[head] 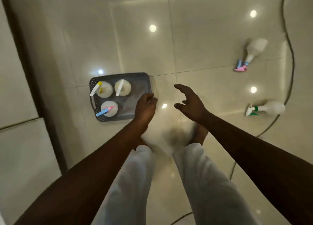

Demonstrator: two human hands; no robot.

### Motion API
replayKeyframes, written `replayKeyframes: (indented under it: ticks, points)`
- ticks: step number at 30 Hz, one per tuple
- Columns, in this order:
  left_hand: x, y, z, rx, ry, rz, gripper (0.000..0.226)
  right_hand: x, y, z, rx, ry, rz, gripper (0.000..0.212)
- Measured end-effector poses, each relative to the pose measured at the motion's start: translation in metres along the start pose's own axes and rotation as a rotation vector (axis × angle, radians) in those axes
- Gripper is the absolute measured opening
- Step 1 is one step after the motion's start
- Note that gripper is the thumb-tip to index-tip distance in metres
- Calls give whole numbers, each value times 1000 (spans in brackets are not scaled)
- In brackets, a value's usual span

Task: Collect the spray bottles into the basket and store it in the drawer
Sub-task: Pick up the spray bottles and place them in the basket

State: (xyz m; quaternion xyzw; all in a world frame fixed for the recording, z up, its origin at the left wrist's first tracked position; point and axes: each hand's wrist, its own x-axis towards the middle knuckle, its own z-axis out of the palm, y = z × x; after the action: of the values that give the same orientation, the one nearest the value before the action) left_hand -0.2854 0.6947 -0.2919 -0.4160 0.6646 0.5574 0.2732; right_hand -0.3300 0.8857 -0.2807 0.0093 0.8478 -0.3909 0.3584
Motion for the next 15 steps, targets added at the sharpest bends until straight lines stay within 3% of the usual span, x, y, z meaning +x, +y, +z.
replayKeyframes:
  ticks: [6, 15]
  points:
    - [-29, 16, 63, 146, -74, 80, 32, -58, 62, -47, 132, 166, 31, 66]
    - [-68, 12, 250, 266, -200, 7, 32, -139, 217, -146, 305, 397, 233, 58]
